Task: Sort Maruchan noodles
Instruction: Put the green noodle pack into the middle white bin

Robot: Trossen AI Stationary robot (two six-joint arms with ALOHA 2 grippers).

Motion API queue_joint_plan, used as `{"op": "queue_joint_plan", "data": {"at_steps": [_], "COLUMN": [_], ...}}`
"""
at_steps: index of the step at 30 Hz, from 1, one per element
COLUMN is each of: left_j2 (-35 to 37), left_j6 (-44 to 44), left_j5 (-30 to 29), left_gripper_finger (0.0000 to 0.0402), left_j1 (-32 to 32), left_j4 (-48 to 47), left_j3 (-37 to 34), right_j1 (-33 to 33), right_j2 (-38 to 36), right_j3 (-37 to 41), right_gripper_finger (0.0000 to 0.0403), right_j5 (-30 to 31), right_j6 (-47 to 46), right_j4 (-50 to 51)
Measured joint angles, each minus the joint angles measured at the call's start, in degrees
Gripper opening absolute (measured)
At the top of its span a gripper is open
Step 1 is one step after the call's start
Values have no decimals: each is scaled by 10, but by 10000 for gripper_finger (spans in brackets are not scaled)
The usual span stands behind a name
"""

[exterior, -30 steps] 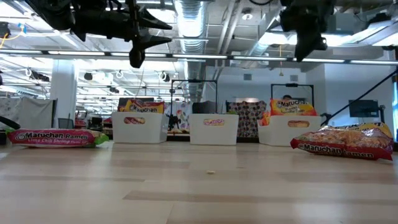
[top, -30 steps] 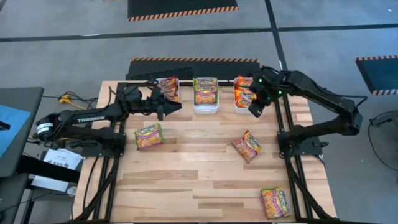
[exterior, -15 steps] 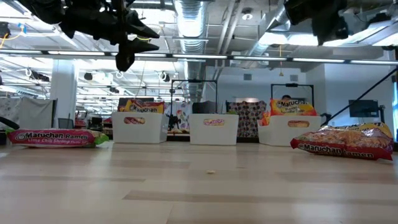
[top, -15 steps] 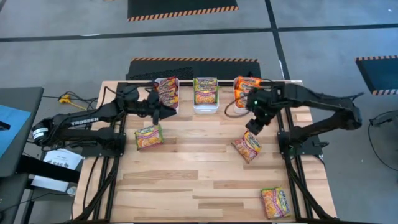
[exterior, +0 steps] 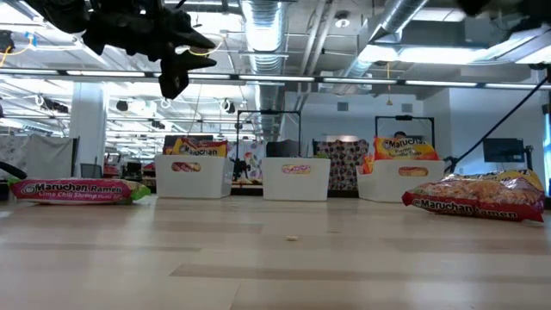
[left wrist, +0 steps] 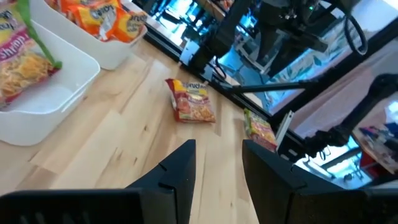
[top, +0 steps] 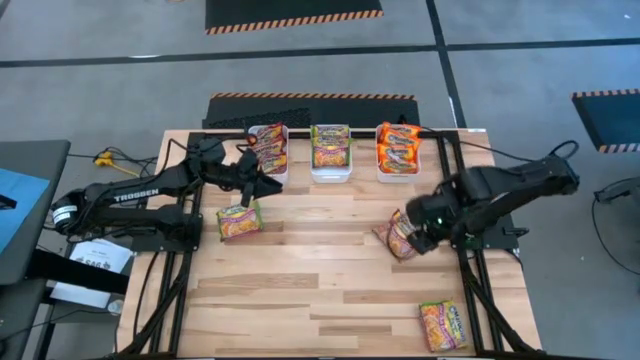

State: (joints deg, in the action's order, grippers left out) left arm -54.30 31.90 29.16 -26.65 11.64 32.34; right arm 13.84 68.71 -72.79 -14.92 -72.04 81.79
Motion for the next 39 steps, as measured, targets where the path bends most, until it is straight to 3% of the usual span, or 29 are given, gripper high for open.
{"op": "queue_joint_plan", "data": {"at_steps": [15, 21, 30, 39], "left_j2": [0, 0, 0, 0], "left_j6": [-8, -7, 37, 66], "left_j5": [20, 15, -10, -11], "left_gripper_finger": [116, 116, 116, 116], "left_j1": [0, 0, 0, 1], "left_j4": [-20, -19, -17, -17], "left_j3": [0, 0, 0, 0], "right_j1": [277, 339, 433, 504], "right_j2": [0, -4, -9, -8], "right_j3": [0, 19, 124, 192], "right_gripper_finger": [235, 235, 234, 234], "right_j5": [103, 135, 155, 166], "right_j6": [-332, -389, -470, -567], "right_j4": [0, -13, -167, -239]}}
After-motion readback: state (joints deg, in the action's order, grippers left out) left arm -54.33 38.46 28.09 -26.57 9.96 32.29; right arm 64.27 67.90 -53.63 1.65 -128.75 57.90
